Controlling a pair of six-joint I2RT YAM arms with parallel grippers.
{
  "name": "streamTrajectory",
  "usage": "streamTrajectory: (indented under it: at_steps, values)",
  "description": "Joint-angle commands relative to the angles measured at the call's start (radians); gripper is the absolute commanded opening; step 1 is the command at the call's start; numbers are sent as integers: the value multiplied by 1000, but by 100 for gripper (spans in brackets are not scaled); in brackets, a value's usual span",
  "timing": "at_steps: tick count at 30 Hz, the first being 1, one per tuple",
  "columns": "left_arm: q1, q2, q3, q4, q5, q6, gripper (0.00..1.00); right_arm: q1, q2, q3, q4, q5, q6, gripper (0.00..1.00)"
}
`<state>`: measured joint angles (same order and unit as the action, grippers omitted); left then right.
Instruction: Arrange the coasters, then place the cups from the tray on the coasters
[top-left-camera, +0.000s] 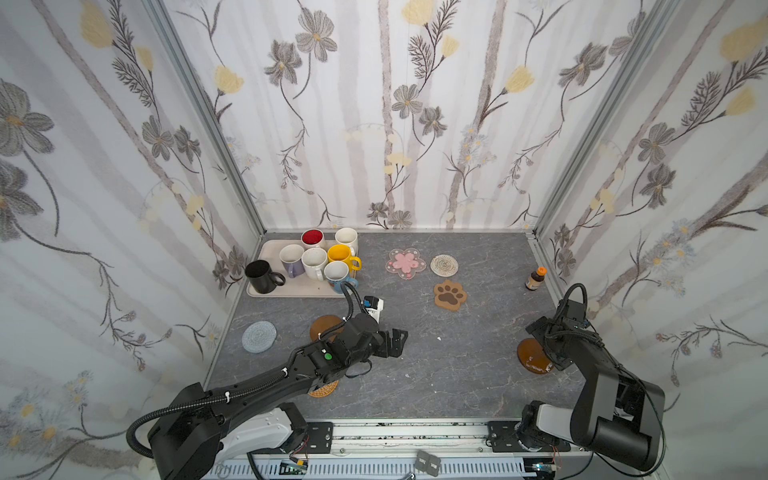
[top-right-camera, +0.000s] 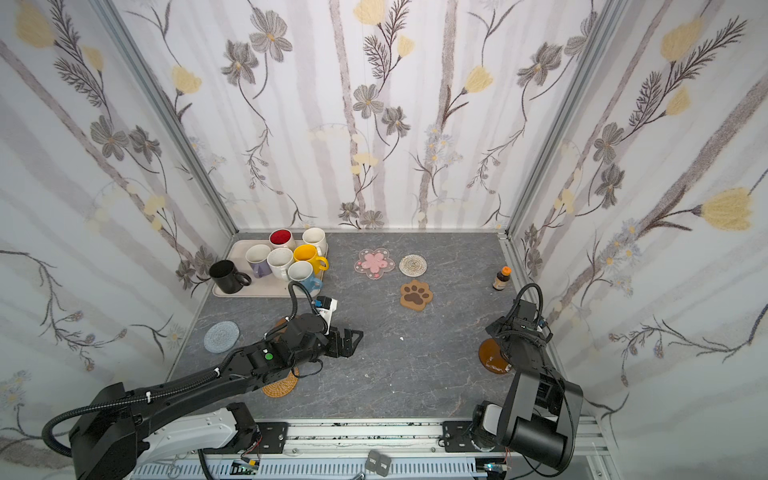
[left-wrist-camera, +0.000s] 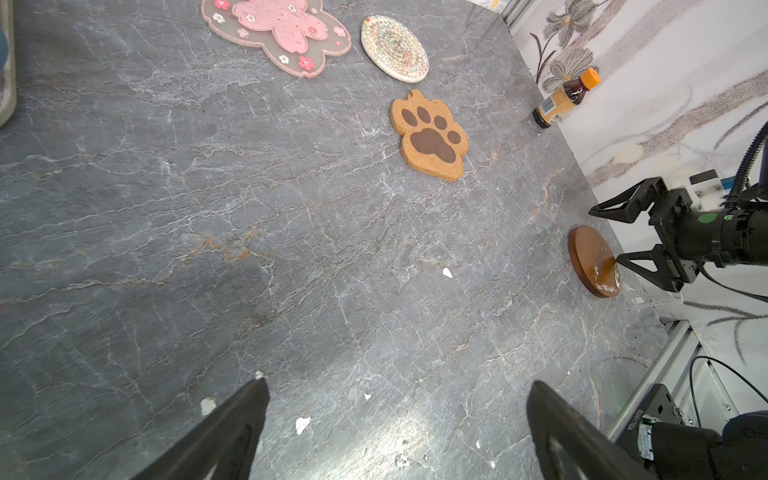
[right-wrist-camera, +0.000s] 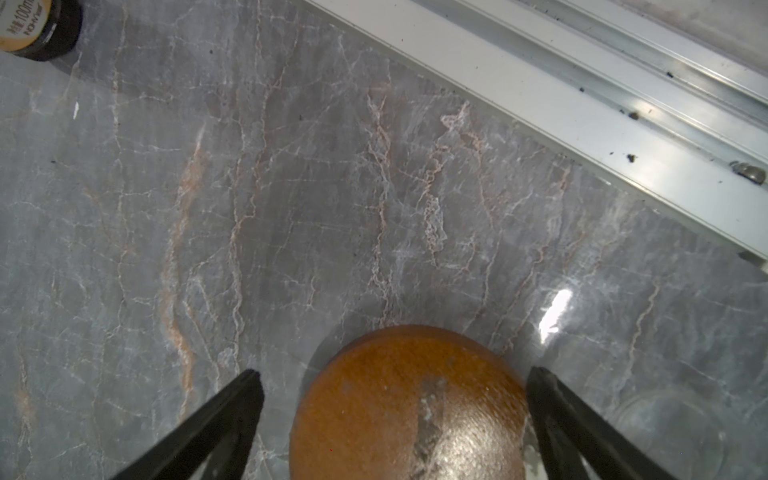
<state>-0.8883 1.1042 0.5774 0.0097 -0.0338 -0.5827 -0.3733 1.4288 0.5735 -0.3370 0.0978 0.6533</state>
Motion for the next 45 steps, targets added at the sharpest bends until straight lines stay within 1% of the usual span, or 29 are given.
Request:
streamTrajectory:
  at_steps: [1,7,11,23,28,34,38,45]
  values:
    - [1,2,-1,8,-14,2,100,1,12,-3,46,-49,-2,100]
    - [1,3,0,7,-13,2,100,4,19,-15,61,-92,-5,100]
    - [2,0,-4,8,-15,2,100,25,28,-17,69,-108,-8,100]
    - [2,-42,-37,6,-32,-7,100,186,78,-2,85,-132,37,100]
    - [8,-70,-60,4,-34,-14,100,271,73,-1,81,-121,72,100]
    - [15,-75,-60,1,-31,-13,100,347,73,10,77,-124,98,100]
    - [15,-75,-55,1,-30,-11,100,347,52,14,53,-93,98,100]
    - [14,-88,-60,-4,-32,-15,100,320,-8,-24,30,-94,73,100]
